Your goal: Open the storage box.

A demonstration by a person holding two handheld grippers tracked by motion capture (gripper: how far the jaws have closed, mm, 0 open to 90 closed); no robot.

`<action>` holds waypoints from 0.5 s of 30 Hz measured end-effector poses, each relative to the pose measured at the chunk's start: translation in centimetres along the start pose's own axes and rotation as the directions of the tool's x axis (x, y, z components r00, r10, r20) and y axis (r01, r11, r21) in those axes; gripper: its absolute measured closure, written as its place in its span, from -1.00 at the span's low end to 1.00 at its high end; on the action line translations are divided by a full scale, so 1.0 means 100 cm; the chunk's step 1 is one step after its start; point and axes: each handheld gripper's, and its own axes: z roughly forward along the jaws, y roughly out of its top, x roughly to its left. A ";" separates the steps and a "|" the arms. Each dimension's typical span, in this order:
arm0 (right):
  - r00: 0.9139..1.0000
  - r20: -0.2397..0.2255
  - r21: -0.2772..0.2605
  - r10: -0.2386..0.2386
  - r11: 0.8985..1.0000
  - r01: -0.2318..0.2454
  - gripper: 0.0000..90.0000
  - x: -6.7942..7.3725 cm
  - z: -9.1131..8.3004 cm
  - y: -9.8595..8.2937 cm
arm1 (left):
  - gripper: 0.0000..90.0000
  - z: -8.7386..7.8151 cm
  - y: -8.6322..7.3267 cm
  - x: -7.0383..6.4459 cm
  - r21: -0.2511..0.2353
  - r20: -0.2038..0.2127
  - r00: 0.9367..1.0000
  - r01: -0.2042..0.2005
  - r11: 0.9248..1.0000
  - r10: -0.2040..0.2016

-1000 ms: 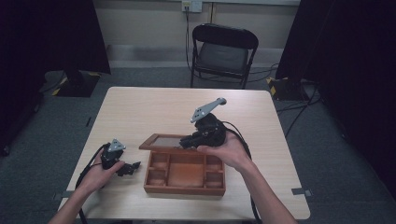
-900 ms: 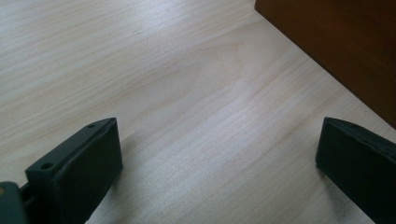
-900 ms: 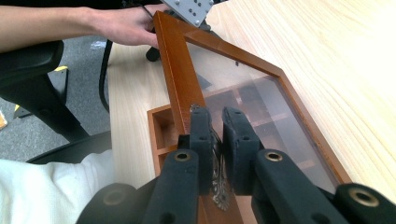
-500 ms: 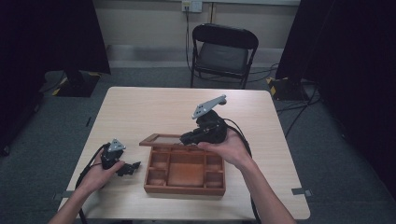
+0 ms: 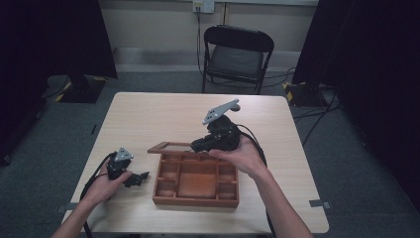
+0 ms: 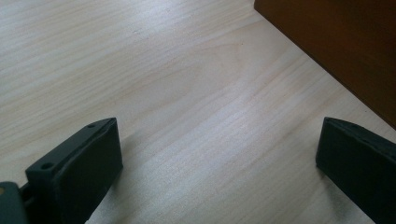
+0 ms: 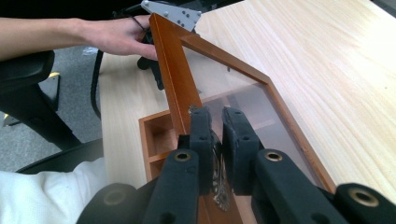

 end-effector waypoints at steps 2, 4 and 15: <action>1.000 0.007 0.008 -0.001 1.000 0.001 0.86 0.001 0.000 0.002 | -1.00 0.000 0.000 0.000 0.000 0.000 1.000 0.000 1.000 0.000; 1.000 0.007 0.013 -0.003 1.000 0.003 0.86 0.000 0.000 0.003 | -1.00 0.000 0.000 0.000 0.000 0.000 1.000 0.000 1.000 0.000; 1.000 -0.011 -0.001 0.011 1.000 -0.011 0.86 -0.006 -0.002 0.005 | -1.00 0.000 0.000 0.000 0.000 0.001 1.000 0.000 1.000 0.000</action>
